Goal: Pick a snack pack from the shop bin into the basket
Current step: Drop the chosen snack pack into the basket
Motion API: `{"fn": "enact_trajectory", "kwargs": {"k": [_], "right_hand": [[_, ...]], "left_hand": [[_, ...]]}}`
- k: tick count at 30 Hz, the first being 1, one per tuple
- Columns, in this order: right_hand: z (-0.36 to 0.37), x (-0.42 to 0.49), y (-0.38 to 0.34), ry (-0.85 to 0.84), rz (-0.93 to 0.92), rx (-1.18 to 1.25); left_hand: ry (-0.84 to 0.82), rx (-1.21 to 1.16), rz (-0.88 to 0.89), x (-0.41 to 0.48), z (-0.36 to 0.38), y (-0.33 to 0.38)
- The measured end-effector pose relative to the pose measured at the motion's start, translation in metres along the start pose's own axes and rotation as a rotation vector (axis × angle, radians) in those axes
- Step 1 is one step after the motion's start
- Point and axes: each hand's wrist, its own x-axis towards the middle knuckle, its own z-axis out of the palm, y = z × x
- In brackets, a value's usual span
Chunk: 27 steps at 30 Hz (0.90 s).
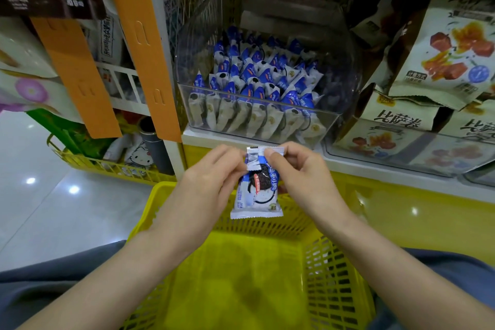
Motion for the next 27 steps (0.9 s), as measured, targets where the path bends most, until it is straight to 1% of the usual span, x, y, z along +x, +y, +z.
{"fn": "enact_trajectory", "kwargs": {"k": [2, 4, 6, 8, 11, 13, 15, 17, 18, 20, 23, 24, 25, 27], "right_hand": [[0.000, -0.001, 0.000, 0.022, -0.039, -0.013], [0.001, -0.002, 0.000, 0.050, -0.091, -0.019], [-0.002, -0.004, 0.003, 0.079, -0.142, -0.097], [-0.006, -0.008, 0.008, 0.091, -0.161, -0.173], [-0.016, -0.017, 0.020, 0.079, -0.119, -0.116], [-0.025, -0.025, 0.031, 0.038, -0.066, -0.052], [-0.036, -0.034, 0.043, -0.005, -0.005, 0.002], [-0.048, -0.042, 0.060, -0.019, 0.044, 0.040], [-0.054, -0.046, 0.070, -0.009, 0.053, 0.020], [-0.071, -0.050, 0.096, 0.064, 0.054, -0.160], [-0.097, -0.053, 0.143, 0.193, 0.090, -0.565], [-0.104, -0.055, 0.159, 0.218, 0.120, -0.643], [-0.109, -0.058, 0.173, 0.231, 0.166, -0.678], [-0.113, -0.065, 0.195, 0.212, 0.263, -0.644]], "left_hand": [[-0.016, 0.009, 0.028, -0.001, 0.001, 0.000], [-0.010, -0.066, -0.033, 0.000, 0.003, -0.001], [-0.014, -0.218, -0.176, -0.001, 0.009, 0.000], [-0.070, -0.392, -0.392, -0.003, 0.018, 0.002], [-0.173, -0.613, -0.679, -0.009, 0.036, 0.005], [-0.268, -0.709, -0.770, -0.015, 0.047, 0.008], [-0.349, -0.719, -0.769, -0.024, 0.059, 0.008], [-0.375, -0.721, -0.772, -0.034, 0.074, 0.005], [-0.380, -0.716, -0.781, -0.040, 0.083, 0.003], [-0.397, -0.675, -0.812, -0.054, 0.102, -0.006], [-0.423, -0.577, -0.880, -0.078, 0.137, -0.024], [-0.436, -0.541, -0.908, -0.087, 0.150, -0.030], [-0.456, -0.513, -0.933, -0.096, 0.162, -0.035], [-0.499, -0.477, -0.970, -0.111, 0.188, -0.045]]}}
